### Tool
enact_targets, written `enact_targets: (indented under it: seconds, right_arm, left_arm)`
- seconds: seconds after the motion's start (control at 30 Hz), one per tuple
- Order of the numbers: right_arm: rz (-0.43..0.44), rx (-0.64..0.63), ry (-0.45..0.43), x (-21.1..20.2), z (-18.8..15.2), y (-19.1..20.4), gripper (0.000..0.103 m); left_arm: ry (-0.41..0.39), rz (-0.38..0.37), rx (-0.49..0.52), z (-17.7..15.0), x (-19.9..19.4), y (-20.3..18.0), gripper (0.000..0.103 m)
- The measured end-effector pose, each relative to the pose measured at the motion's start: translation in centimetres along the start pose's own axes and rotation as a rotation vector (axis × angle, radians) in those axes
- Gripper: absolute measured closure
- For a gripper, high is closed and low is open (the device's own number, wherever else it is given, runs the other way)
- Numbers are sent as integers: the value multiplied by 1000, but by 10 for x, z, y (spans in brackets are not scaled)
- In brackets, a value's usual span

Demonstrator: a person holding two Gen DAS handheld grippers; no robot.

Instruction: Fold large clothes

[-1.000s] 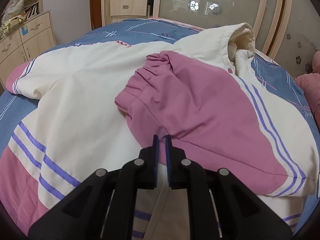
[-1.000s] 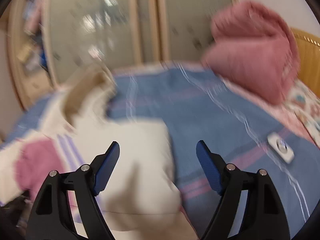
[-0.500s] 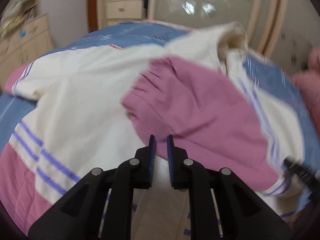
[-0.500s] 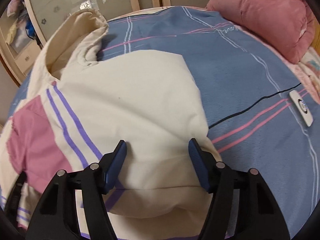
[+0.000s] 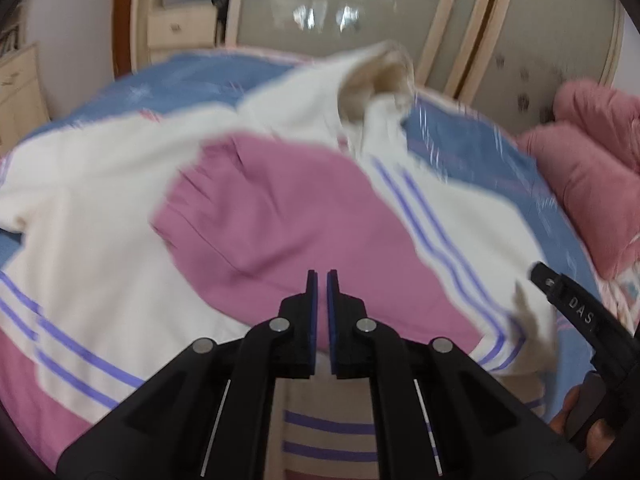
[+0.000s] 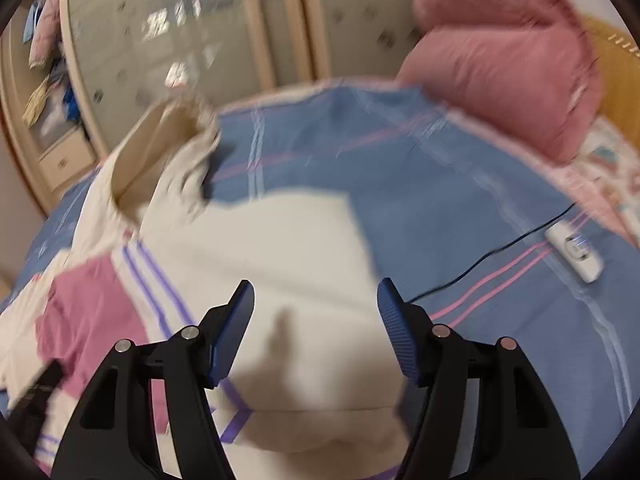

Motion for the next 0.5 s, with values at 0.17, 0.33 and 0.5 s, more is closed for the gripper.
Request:
enact_targets:
  seconds: [0.17, 0.33, 0.5]
  right_arm:
    - [9, -8, 123, 31, -9, -1, 37]
    - [23, 33, 78, 19, -5, -7, 38]
    - [-14, -40, 4, -6, 5, 6, 38]
  left_arm:
    - [129, -3, -73, -10, 36, 10, 99]
    - [70, 15, -84, 1, 19, 17, 99]
    - [-20, 96, 7, 2, -3, 14, 84]
Point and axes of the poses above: each gripper's, at about its wrist camera, not at the fingertips, and x roughly the way its jaws point, y to its left, z to its top, the point moved 4 cm from there along x, roughly the way its jaws point, and after that the axes turned 10 degrees about -x, right-handed, at the moved point
